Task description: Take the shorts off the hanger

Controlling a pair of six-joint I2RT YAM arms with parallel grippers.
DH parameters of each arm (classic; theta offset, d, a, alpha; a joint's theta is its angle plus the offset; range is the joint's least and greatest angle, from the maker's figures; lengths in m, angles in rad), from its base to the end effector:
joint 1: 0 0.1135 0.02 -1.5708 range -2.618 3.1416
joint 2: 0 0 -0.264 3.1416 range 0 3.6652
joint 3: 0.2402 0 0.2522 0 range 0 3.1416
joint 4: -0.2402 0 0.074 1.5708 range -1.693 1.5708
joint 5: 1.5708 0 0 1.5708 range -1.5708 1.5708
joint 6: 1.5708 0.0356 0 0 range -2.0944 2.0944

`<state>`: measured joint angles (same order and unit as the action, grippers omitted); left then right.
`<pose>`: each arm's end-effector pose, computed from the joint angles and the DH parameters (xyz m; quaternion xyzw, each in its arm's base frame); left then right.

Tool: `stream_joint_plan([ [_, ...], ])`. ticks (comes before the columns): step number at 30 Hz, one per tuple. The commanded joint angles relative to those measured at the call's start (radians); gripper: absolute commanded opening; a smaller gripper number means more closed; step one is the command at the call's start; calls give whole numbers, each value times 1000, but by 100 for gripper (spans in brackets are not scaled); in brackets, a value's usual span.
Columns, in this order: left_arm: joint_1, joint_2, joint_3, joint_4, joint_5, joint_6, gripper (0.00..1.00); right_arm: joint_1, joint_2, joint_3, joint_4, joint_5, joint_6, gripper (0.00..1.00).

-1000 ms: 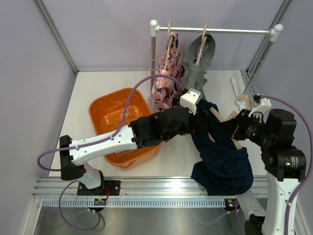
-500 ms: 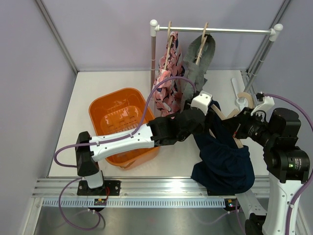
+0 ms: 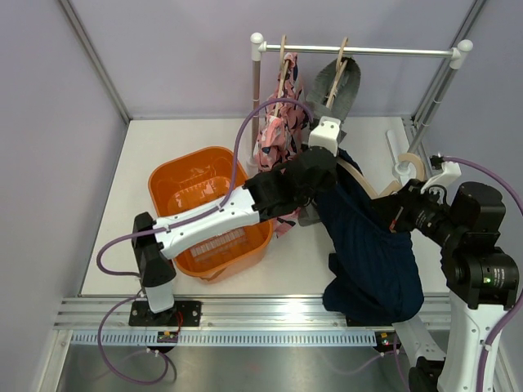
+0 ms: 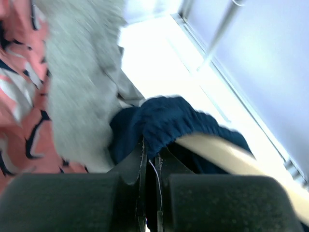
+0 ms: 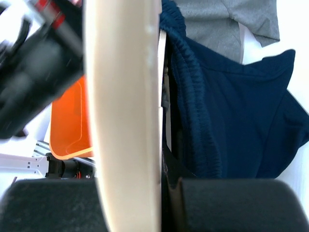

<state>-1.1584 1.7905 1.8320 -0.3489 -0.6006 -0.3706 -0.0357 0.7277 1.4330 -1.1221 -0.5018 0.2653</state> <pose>0.1861 -0.3752 0.4100 0.1346 0.7789 -0.2182 0.5724 0.0673 0.0147 0.4510 -0.0122 0.8230 0.2672 0.5011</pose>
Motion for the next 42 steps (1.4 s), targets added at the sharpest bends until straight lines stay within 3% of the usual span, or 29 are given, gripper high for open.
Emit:
stream_joint_plan([
  [1, 86, 47, 64, 18, -41, -7, 0, -1, -34, 46, 10, -72, 3, 0],
  [7, 157, 115, 87, -15, 68, -27, 0, -1, -57, 82, 30, -109, 11, 0],
  [23, 221, 208, 87, -21, 150, -34, 0, -1, -79, 218, -2, -150, 12, 0],
  [28, 207, 161, 20, 17, 269, -15, 0, -1, -70, 219, 30, -67, 32, 0],
  [32, 123, 49, -112, 128, 363, 97, 0, -1, -65, 155, 141, 43, 75, 0],
  [38, -159, -196, -350, 209, 479, 355, 0, -1, -5, 30, 336, 216, 115, 0],
  [42, -338, -302, -421, 163, 582, 418, 0, -1, 65, 26, 432, 293, 126, 0],
])
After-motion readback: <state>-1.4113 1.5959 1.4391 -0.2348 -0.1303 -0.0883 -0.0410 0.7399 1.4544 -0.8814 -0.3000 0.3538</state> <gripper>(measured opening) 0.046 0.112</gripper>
